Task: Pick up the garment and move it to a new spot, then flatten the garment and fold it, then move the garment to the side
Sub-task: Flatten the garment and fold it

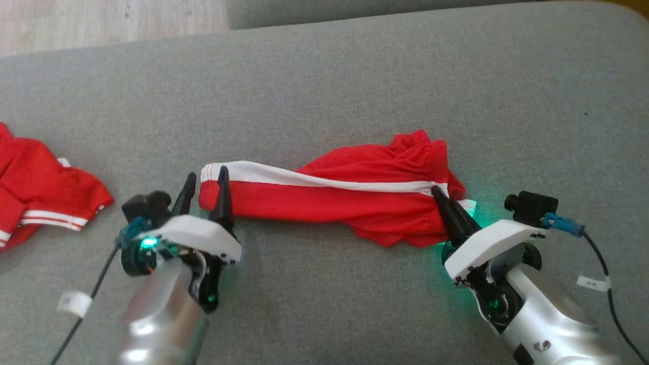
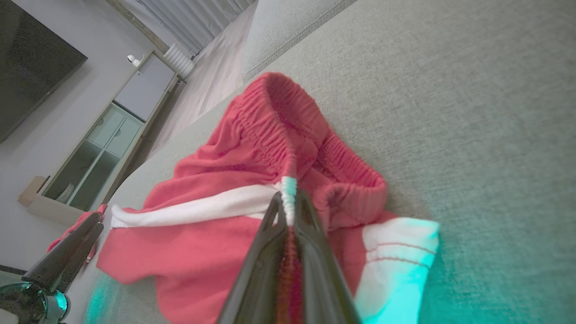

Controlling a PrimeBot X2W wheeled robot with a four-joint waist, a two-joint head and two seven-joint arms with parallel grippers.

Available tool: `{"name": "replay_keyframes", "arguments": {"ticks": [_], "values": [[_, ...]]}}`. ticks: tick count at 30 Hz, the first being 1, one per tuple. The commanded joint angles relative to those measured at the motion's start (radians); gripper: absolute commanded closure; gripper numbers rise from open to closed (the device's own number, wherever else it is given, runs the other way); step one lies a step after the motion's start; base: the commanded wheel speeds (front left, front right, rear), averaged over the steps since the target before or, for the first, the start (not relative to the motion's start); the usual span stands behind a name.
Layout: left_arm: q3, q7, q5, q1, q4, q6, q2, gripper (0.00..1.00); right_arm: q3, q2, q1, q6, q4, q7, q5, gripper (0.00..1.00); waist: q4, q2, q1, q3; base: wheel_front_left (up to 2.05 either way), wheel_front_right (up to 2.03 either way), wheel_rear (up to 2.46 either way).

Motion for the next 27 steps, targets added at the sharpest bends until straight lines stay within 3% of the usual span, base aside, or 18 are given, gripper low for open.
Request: {"name": "replay_keyframes", "arguments": {"ticks": [1, 9, 19, 20, 21, 22, 23, 24, 26, 27], "values": [[0.02, 0.003, -0.001, -0.048, 0.005, -0.005, 0.022, 0.0, 0.013, -0.01, -0.017, 0.008, -0.026, -0.012, -0.009, 1.0, -0.003, 0.0, -0.0001, 0.007, 0.0, 0.0, 0.0], [-0.005, 0.001, 0.019, -0.136, 0.158, 0.013, 0.022, 0.0, 0.026, -0.01, -0.036, 0.008, -0.03, -0.015, -0.022, 1.0, -0.014, 0.0, -0.0001, 0.032, 0.0, 0.0, 0.0], [-0.059, -0.024, 0.049, -0.193, 0.252, 0.022, 0.015, 0.0, 0.039, -0.015, -0.059, 0.008, -0.039, -0.021, -0.041, 1.0, -0.016, 0.0, -0.0001, 0.056, 0.0, 0.0, 0.0], [-0.065, -0.027, 0.054, -0.198, 0.257, 0.024, 0.015, 0.08, 0.039, -0.015, -0.06, 0.008, -0.039, -0.021, -0.04, 1.0, -0.016, 0.0, -0.0001, 0.057, 0.0, 0.0, 0.0], [-0.069, -0.03, 0.056, -0.201, 0.262, 0.024, 0.015, 0.3, 0.039, -0.015, -0.061, 0.008, -0.039, -0.021, -0.04, 1.0, -0.016, 0.0, -0.0001, 0.057, 0.0, 0.0, 0.0], [-0.069, -0.03, 0.056, -0.201, 0.262, 0.024, 0.015, 0.3, 0.039, -0.015, -0.061, 0.008, -0.039, -0.021, -0.04, 1.0, -0.016, 0.0, -0.0001, 0.057, 0.0, 0.0, 0.0], [-0.072, -0.032, 0.057, -0.204, 0.265, 0.023, 0.015, 0.55, 0.039, -0.015, -0.061, 0.008, -0.039, -0.021, -0.04, 1.0, -0.015, 0.0, -0.0001, 0.057, 0.0, 0.0, 0.0], [-0.075, -0.036, 0.06, -0.206, 0.265, 0.024, 0.014, 0.71, 0.039, -0.014, -0.061, 0.008, -0.039, -0.022, -0.039, 1.0, -0.015, 0.0, -0.0001, 0.056, 0.0, 0.0, 0.0], [-0.08, -0.043, 0.069, -0.21, 0.258, 0.028, 0.014, 0.74, 0.038, -0.014, -0.061, 0.008, -0.038, -0.023, -0.037, 1.0, -0.012, 0.0, -0.0001, 0.054, 0.0, 0.0, 0.0], [-0.081, -0.045, 0.071, -0.21, 0.254, 0.027, 0.014, 0.84, 0.037, -0.014, -0.06, 0.008, -0.037, -0.024, -0.035, 1.0, -0.01, 0.0, -0.0001, 0.053, 0.0, 0.0, 0.0]]}}
